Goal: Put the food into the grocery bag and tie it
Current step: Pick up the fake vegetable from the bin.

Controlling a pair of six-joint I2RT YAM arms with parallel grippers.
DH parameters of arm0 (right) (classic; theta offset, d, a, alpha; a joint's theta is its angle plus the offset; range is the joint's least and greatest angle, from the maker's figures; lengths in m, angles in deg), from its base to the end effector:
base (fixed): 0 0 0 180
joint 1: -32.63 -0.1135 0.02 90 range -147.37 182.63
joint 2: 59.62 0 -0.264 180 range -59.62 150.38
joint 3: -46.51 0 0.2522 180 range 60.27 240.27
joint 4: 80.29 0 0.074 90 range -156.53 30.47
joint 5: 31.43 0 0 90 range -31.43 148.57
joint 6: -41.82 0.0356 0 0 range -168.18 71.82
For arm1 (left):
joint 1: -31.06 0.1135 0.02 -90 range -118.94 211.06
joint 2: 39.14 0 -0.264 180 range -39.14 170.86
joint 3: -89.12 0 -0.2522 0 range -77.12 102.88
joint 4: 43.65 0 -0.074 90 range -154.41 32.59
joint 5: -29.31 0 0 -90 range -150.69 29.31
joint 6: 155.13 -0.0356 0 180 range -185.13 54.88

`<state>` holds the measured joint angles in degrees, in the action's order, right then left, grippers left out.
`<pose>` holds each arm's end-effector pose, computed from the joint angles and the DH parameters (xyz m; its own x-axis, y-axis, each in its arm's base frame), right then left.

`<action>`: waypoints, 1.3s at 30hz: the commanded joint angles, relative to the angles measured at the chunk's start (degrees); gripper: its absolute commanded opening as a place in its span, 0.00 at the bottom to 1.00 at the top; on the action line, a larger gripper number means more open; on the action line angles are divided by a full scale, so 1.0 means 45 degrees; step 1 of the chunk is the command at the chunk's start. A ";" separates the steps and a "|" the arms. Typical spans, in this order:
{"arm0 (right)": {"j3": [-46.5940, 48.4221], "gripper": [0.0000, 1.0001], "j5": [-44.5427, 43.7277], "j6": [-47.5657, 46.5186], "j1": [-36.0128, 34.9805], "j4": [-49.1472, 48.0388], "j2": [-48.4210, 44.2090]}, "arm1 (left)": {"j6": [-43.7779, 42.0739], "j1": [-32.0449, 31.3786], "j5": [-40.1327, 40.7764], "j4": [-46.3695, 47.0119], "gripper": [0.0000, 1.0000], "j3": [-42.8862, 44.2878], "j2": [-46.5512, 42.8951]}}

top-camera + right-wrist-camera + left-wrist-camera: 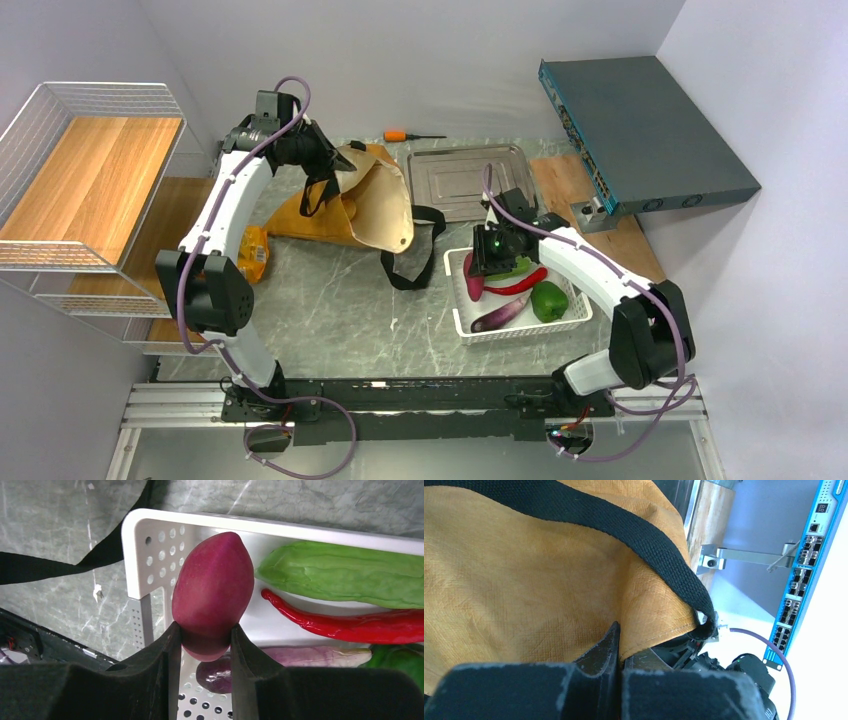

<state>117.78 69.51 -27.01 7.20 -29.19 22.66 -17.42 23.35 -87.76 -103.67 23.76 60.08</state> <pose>0.2527 0.1276 0.2306 -0.9256 -0.0475 -0.3756 -0.1797 0.9284 0.3253 0.3751 -0.0671 0.3669 -0.7941 -0.5572 -0.2427 -0.2183 0.6342 -0.7417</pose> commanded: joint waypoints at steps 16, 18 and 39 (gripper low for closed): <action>0.2666 0.00 -0.0672 -0.1233 0.0009 0.3017 -0.1466 | -0.0257 -0.0046 0.0150 0.0417 0.00 0.0462 -0.0333; 0.2948 0.00 -0.0716 -0.1313 0.0020 0.3160 -0.1504 | -0.0246 -0.0012 0.0115 0.0483 0.00 0.0291 -0.0445; 0.7825 0.00 -0.0535 -0.0745 0.0008 0.4273 -0.1300 | -0.0074 0.0090 -0.0294 0.0812 0.00 0.0275 -0.1039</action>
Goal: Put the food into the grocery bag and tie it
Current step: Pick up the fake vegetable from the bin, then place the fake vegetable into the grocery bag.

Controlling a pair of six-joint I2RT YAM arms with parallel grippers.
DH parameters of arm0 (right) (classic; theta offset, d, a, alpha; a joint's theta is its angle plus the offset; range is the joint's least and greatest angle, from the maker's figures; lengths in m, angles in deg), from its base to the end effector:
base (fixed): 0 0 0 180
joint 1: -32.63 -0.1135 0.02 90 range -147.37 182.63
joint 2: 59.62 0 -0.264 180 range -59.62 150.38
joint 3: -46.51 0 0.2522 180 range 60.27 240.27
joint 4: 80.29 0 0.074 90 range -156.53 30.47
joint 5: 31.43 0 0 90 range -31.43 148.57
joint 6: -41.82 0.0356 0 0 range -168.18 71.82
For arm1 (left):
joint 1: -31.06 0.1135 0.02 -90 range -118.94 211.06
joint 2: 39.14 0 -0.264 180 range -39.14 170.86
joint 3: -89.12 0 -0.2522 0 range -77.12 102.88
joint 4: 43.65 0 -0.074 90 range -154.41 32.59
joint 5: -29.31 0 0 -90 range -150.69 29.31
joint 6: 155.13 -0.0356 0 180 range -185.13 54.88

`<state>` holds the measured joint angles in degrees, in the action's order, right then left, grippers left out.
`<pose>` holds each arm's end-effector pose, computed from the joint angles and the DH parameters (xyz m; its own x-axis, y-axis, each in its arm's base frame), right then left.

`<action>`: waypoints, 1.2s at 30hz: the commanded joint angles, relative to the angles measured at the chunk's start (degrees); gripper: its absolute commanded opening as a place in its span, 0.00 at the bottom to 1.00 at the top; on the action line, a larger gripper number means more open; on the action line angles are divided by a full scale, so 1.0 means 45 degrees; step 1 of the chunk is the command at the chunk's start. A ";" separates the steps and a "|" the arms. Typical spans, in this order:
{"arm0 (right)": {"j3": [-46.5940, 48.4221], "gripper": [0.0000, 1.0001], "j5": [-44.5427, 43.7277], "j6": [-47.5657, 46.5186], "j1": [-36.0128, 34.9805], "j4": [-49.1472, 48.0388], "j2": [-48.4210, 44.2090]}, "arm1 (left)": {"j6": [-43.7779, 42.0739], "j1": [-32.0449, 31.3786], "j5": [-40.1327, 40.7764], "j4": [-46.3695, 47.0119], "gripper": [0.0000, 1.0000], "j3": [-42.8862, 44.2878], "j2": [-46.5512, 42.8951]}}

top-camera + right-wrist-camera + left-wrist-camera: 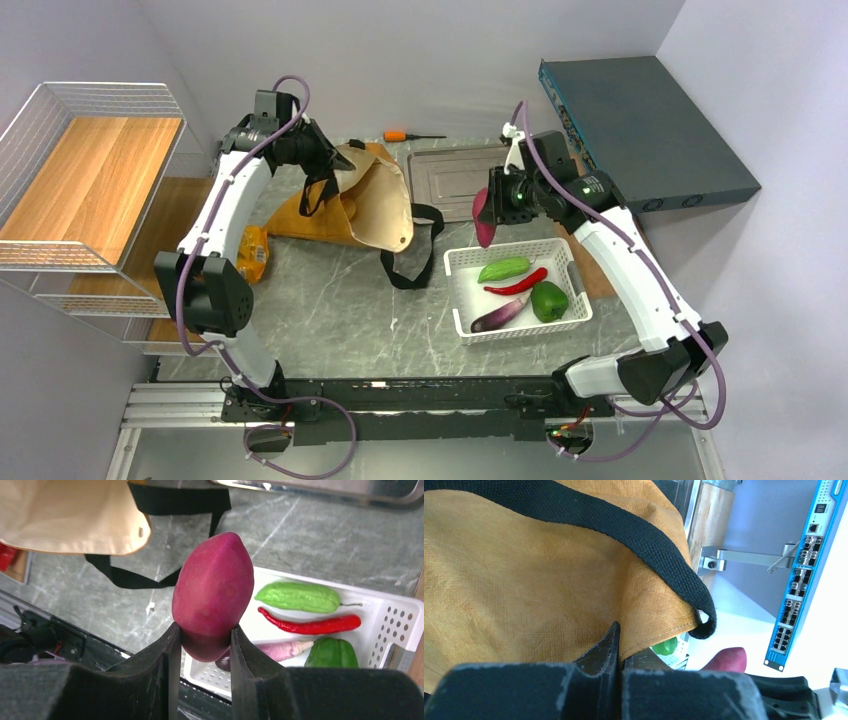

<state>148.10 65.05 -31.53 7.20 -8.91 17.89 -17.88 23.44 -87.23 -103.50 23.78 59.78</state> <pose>0.2397 0.1184 0.3938 -0.7779 -0.0547 -0.6260 -0.2848 0.9187 0.2738 0.3742 -0.0661 0.3690 -0.7889 -0.5573 -0.2590 -0.2102 0.6408 -0.7384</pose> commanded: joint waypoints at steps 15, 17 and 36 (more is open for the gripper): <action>0.0539 0.00 0.3542 0.1773 -0.0064 -0.5623 -0.0478 | 0.0229 0.0064 -0.0542 0.0531 0.00 0.0722 -0.1227; 0.0544 0.00 0.3755 0.1780 -0.0162 -0.6022 -0.0347 | 0.0187 0.0071 -0.0482 0.0516 0.00 0.0755 -0.1251; 0.3219 0.00 0.4133 0.1317 -0.1805 -0.7159 0.3173 | 0.0127 0.0057 -0.0526 0.0668 0.00 0.0487 -0.1457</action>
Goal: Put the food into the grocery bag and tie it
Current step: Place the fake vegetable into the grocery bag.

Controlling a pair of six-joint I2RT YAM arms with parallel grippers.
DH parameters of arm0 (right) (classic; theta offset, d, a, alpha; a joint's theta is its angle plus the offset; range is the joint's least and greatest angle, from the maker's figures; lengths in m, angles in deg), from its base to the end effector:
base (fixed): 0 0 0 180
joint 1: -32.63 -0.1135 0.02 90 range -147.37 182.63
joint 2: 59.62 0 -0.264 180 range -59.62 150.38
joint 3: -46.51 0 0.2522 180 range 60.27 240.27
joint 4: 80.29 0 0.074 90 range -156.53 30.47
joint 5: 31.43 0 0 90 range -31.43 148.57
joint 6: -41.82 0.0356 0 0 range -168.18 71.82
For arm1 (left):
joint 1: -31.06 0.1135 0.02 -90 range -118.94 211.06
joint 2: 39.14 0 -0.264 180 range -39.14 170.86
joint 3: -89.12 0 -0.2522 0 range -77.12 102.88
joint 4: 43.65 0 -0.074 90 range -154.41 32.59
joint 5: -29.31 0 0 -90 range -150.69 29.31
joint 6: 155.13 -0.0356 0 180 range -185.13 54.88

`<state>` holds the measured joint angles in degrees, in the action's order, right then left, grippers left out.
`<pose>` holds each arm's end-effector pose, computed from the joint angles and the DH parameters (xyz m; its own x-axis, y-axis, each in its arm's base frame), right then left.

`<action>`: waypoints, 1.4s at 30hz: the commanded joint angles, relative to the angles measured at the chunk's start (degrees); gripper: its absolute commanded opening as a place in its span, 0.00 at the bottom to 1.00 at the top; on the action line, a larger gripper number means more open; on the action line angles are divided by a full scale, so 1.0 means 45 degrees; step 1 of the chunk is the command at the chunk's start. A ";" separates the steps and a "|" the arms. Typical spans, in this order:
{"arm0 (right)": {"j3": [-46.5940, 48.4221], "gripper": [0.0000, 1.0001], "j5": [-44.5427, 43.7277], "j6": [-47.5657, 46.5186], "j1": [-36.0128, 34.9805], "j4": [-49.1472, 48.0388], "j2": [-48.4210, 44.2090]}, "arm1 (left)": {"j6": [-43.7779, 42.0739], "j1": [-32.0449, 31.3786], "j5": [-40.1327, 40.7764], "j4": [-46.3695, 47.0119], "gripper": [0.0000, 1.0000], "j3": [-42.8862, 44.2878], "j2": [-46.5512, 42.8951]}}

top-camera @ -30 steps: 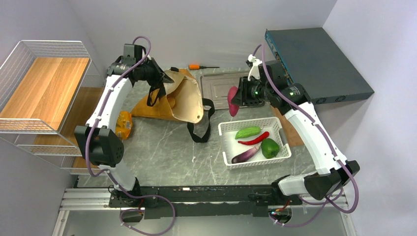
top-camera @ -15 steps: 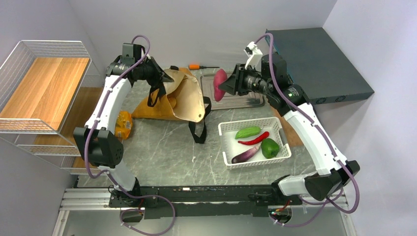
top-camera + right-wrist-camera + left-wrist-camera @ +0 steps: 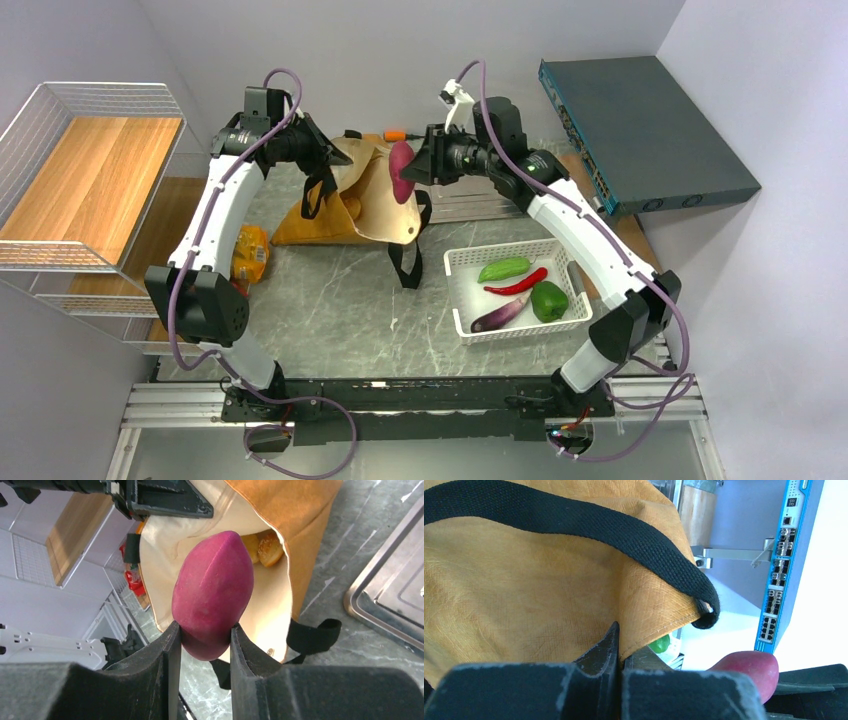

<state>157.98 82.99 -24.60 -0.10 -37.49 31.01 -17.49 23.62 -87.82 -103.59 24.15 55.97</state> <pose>0.2926 0.2056 0.4274 -0.6143 0.0382 -0.7882 -0.6210 0.5929 0.5127 0.3564 -0.0629 0.3944 -0.7707 -0.5626 -0.2993 -0.1602 0.6257 -0.7635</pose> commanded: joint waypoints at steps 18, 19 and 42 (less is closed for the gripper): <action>0.2040 0.71 -0.0521 -0.0676 -0.0441 -0.0276 0.1325 | 0.0088 0.0028 -0.0400 0.0637 0.00 0.0580 -0.0473; 0.2042 0.75 -0.0554 -0.0669 -0.0444 -0.0297 0.1308 | 0.0096 0.0028 -0.0396 0.0647 0.00 0.0581 -0.0472; 0.0580 0.80 -0.1082 -0.1240 -0.0441 0.0322 -0.0124 | 0.0040 0.0012 -0.0302 0.0551 0.00 0.0386 -0.0569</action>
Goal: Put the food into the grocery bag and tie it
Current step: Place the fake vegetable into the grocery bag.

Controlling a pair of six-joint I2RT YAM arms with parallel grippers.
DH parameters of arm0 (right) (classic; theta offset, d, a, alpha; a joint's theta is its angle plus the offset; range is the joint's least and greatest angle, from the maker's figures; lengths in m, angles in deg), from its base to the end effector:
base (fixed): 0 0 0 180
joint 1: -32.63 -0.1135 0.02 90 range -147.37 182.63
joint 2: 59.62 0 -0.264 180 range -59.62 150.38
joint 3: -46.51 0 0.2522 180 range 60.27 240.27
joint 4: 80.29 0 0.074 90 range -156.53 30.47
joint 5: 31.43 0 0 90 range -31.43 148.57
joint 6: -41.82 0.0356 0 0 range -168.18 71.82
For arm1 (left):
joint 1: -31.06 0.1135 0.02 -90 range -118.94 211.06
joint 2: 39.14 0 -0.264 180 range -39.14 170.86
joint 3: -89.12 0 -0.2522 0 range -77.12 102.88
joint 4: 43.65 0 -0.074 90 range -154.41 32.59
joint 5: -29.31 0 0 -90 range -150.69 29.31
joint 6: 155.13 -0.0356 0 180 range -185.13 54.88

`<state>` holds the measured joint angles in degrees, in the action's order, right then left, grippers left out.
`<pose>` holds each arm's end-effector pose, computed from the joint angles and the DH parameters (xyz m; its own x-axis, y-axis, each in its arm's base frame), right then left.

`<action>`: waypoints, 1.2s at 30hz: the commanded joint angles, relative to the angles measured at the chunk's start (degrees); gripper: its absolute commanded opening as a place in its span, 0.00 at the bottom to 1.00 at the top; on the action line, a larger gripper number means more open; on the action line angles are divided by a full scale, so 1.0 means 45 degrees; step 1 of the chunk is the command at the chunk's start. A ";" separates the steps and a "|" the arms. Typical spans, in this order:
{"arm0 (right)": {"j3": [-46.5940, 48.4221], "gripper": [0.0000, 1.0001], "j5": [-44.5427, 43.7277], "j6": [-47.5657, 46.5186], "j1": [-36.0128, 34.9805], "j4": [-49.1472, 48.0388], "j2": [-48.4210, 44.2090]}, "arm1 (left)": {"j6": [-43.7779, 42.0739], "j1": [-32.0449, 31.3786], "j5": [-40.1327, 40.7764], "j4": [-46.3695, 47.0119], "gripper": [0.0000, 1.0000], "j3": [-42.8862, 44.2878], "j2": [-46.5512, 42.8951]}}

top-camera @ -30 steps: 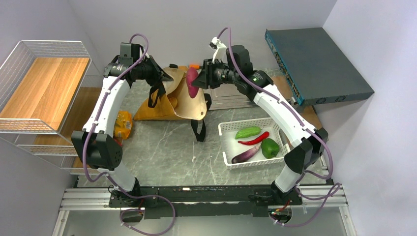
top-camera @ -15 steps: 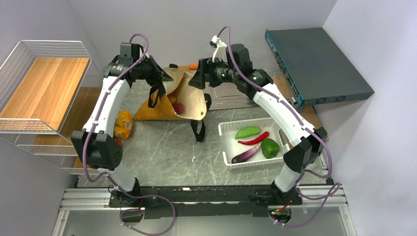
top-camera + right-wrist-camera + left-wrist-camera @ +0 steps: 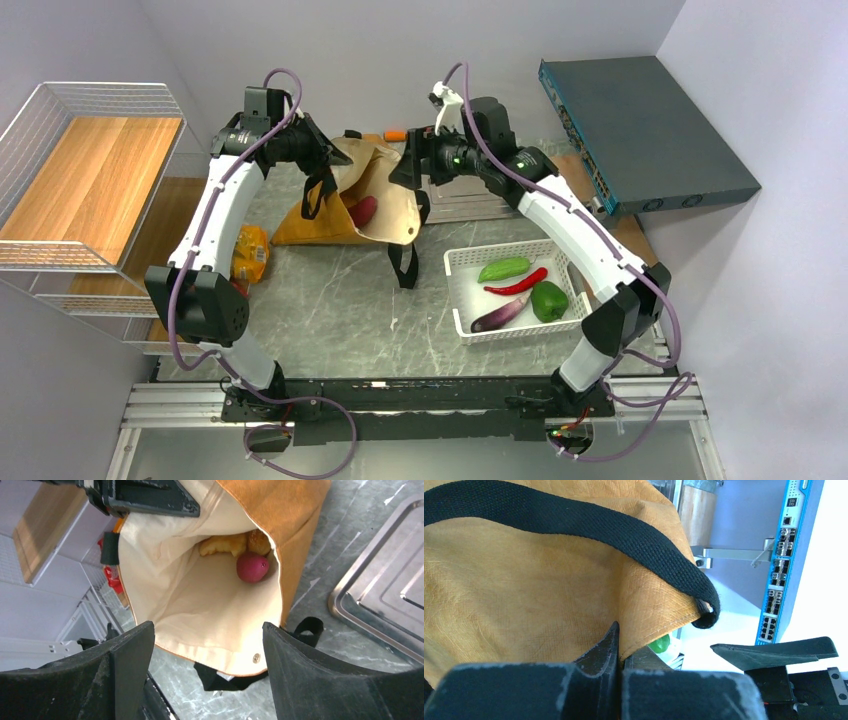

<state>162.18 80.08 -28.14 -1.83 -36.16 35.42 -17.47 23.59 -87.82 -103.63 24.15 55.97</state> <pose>0.3038 0.2243 0.4226 -0.5843 -0.0143 -0.8114 -0.6423 0.6192 0.4516 0.3563 -0.0631 0.3944 -0.7711 -0.5624 -0.2986 -0.1607 0.6256 -0.7634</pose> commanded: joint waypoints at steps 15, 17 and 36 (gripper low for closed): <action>-0.1914 0.81 -0.2483 -0.1219 -0.0050 0.1669 -0.2511 | 0.0119 -0.0041 -0.0411 0.0563 0.00 0.0326 -0.0301; -0.2362 0.82 -0.3100 -0.1196 -0.0056 0.2113 -0.2849 | 0.0086 -0.0041 -0.0389 0.0542 0.00 0.0327 -0.0296; -0.6350 0.88 -0.6498 0.0240 0.1574 0.3690 -0.4822 | 0.0079 0.0018 -0.0381 0.0544 0.00 0.0271 -0.0251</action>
<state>134.72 52.81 -29.21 3.79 -20.71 14.68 -17.44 23.59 -87.82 -103.70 24.15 56.00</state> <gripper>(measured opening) 0.883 0.041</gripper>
